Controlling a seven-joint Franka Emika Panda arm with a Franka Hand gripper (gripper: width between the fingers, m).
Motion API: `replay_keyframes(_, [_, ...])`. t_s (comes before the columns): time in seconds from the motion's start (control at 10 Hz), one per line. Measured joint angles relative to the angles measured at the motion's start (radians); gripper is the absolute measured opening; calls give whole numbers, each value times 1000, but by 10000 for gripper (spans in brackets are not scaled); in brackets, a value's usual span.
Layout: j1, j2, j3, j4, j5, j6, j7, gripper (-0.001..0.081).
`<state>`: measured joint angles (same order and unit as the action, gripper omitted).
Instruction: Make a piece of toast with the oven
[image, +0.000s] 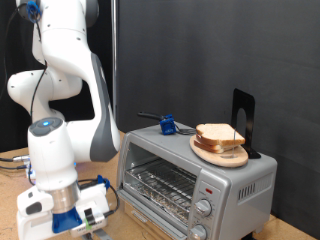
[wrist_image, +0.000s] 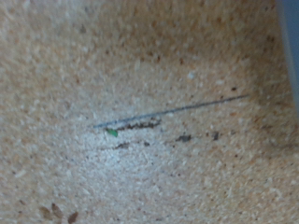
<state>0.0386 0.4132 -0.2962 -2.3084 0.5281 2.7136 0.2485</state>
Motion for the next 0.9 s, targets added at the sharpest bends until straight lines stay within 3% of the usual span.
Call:
replay_keyframes(0.2, [2,47,-3,25,-21,-9,1,809])
replay_keyframes(0.5, [-2,69,-34,8,-63,5,-5,809])
replay_keyframes(0.9, [-67,34,-12,-19,-11,28,-111,809])
